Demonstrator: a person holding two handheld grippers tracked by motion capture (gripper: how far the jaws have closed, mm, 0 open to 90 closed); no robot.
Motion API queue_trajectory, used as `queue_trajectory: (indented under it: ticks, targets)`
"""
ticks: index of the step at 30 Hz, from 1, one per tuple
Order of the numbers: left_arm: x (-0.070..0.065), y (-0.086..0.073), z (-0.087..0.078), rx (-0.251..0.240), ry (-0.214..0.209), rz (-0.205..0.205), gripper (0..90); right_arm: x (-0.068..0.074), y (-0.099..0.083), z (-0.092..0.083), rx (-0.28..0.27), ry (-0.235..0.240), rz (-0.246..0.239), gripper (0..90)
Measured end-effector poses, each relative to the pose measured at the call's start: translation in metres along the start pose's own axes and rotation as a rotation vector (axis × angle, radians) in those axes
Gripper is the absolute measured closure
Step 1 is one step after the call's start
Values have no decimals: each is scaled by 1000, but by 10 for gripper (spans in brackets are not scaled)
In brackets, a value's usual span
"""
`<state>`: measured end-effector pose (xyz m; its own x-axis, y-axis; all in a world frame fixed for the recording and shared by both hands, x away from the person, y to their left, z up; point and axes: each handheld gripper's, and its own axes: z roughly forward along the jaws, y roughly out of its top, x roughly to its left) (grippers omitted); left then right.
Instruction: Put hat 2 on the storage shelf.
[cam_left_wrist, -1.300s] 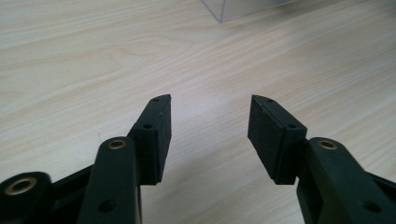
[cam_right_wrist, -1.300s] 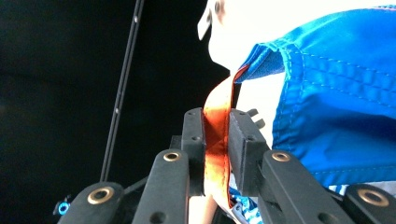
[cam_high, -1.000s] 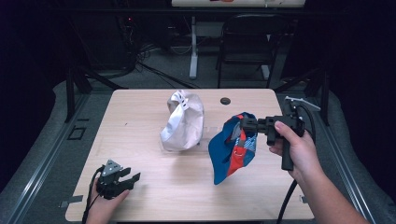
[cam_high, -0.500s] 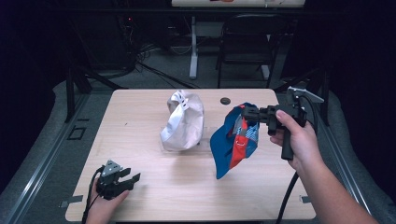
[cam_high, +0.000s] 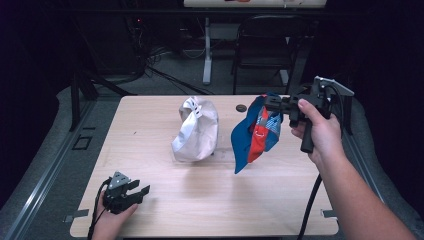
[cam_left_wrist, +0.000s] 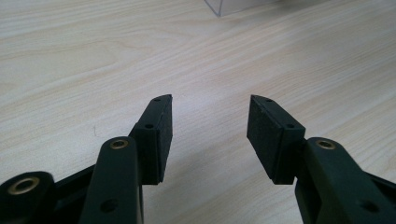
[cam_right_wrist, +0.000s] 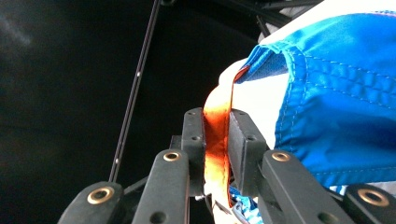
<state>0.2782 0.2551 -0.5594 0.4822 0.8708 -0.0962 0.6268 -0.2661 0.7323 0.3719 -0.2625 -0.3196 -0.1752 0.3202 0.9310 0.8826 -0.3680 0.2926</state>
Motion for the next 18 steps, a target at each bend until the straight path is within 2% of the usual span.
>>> queue_trajectory:
  ticks: [8,14,18]
  targets:
    - [1,0,0,3,-1,-4,508,5,18,13,-34,-27,1,777]
    - [2,0,0,2,-2,-5,508,2,27,22,-60,-37,15,778]
    - [3,-1,0,-2,0,-8,508,-3,34,27,-43,-40,19,777]
